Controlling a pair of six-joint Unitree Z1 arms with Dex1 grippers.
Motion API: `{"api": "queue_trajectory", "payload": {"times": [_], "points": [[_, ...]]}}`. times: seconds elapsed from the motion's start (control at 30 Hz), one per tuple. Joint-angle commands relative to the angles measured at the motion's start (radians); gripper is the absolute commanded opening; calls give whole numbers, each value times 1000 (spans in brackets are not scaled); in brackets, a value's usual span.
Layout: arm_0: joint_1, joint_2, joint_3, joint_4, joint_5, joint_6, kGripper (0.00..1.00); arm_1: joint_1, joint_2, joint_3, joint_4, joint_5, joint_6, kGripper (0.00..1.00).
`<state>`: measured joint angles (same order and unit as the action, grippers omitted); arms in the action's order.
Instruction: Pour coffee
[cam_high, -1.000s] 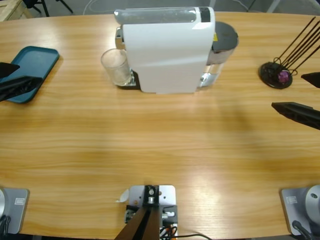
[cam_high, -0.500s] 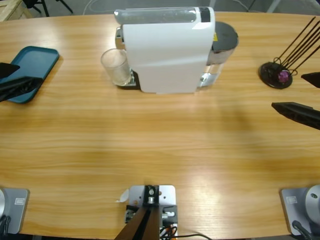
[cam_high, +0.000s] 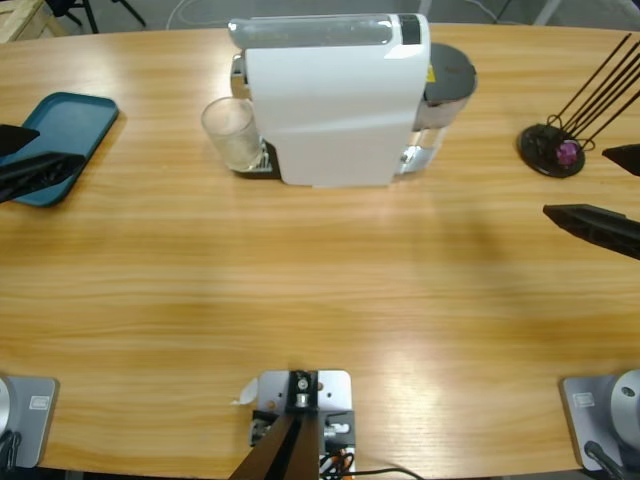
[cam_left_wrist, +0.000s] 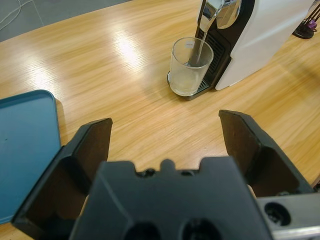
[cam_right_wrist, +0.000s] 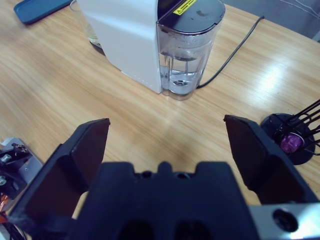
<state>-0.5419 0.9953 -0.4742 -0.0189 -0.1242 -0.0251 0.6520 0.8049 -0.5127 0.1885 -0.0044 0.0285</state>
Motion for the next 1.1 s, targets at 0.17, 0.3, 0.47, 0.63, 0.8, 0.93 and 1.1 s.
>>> {"api": "queue_trajectory", "payload": {"times": [0.17, 0.3, 0.47, 0.63, 0.8, 0.93, 1.1], "points": [[-2, 14, 36, -21, -17, 11, 927, -17, 0, 33, -16, 0, -11, 1000], [-2, 15, 36, -23, -17, 11, 927, -17, 2, 34, -17, 0, -11, 1000], [-2, 17, 36, -23, -17, 11, 927, -17, 2, 34, -17, 1, -12, 1000], [-2, 23, 35, -24, -17, 11, 927, -17, 3, 34, -18, 1, -12, 1000], [-2, 22, 35, -24, -17, 11, 927, -17, 3, 34, -18, 1, -12, 1000], [-3, 23, 36, -24, -17, 11, 927, -17, 3, 34, -18, 1, -12, 1000], [-2, 23, 36, -24, -17, 11, 927, -17, 3, 34, -18, 1, -12, 1000]]}}
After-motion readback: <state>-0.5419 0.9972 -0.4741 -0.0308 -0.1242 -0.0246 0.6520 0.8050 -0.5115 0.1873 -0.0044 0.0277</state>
